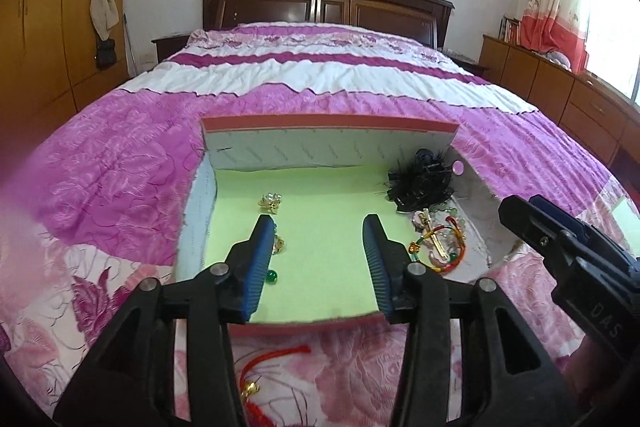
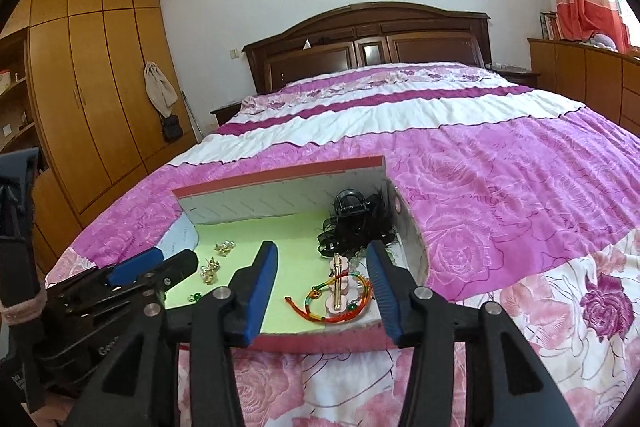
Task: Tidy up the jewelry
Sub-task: 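Withdraw both open tools from the box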
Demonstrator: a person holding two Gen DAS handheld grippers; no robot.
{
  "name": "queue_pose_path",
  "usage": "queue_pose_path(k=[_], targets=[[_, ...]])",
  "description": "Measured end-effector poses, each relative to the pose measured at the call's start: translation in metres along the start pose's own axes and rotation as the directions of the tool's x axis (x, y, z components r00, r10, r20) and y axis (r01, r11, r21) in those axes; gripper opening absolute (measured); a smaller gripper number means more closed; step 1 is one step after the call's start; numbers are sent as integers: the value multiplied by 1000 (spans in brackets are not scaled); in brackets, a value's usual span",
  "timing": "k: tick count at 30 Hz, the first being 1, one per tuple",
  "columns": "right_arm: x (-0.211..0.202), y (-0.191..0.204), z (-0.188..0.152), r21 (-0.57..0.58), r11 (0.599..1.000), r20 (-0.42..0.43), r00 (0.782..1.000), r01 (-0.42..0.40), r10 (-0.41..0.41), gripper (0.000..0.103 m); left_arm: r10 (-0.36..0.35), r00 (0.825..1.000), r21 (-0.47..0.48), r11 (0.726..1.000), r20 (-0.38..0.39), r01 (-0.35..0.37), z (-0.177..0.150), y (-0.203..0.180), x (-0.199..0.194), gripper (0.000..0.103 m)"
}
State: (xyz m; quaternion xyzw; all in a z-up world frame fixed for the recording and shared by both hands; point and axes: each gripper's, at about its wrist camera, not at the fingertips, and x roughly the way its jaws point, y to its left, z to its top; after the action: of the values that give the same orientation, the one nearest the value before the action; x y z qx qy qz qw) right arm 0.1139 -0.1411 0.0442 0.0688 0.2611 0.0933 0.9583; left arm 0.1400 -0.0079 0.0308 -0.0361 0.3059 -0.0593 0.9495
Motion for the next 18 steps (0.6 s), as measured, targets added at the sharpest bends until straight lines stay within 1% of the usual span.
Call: queue_pose_path(k=[6, 13, 18], targets=[[-22, 4, -7, -3, 1000, 23, 1000, 7, -7, 54, 11, 999, 3, 1000, 30, -12, -8, 2, -22, 42], [-45, 12, -28, -17, 999, 38, 999, 27, -27, 58, 22, 999, 9, 1000, 42, -22, -27, 0, -37, 43], [-58, 15, -42, -27, 998, 57, 997, 60, -58, 68, 54, 997, 6, 999, 51, -54, -43, -2, -46, 44]])
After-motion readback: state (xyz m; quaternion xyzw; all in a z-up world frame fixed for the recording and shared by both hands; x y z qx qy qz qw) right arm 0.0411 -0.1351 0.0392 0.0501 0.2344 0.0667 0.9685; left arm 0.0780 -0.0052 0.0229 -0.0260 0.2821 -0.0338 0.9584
